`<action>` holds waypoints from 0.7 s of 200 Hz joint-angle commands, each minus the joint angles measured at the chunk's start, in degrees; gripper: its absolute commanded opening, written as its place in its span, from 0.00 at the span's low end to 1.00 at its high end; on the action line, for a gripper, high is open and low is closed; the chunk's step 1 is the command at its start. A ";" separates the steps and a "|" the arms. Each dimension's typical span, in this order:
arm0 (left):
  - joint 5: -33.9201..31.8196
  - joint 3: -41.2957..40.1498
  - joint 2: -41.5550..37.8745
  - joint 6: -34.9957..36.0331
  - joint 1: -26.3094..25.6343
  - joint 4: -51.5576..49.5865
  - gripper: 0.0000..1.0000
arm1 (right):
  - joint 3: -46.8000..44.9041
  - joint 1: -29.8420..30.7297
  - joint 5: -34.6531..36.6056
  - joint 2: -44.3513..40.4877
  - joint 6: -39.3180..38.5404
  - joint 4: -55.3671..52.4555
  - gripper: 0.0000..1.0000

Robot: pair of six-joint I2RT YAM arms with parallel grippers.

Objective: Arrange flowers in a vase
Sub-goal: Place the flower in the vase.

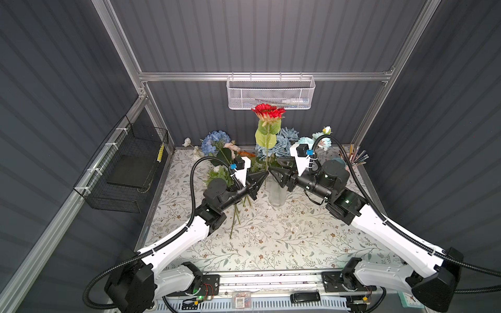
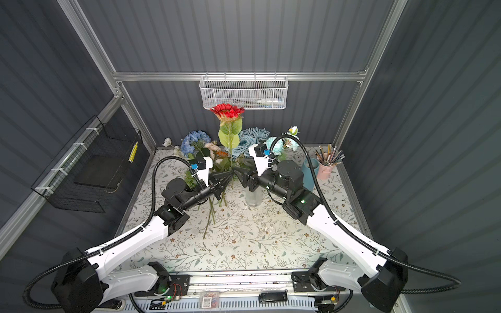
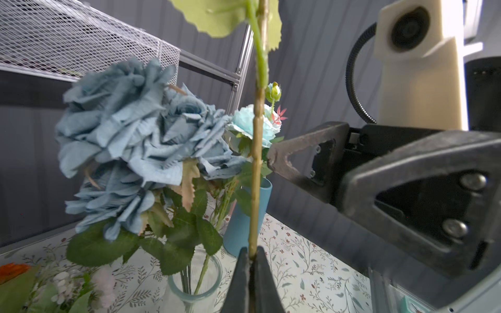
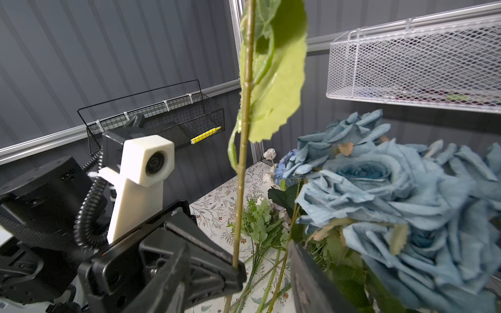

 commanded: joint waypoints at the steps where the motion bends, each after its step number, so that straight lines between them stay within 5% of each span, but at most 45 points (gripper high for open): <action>1: 4.06 2.29 0.12 -0.71 -0.79 3.46 0.00 | 0.91 0.06 1.43 0.17 -0.56 2.04 0.57; 66: 4.63 2.03 0.24 -0.43 -1.51 2.78 0.00 | 0.85 -0.12 2.17 1.67 -0.40 3.52 0.47; 140: 5.25 2.85 1.79 0.46 -2.21 0.93 0.00 | 1.05 -0.26 -0.57 1.95 0.45 4.69 0.05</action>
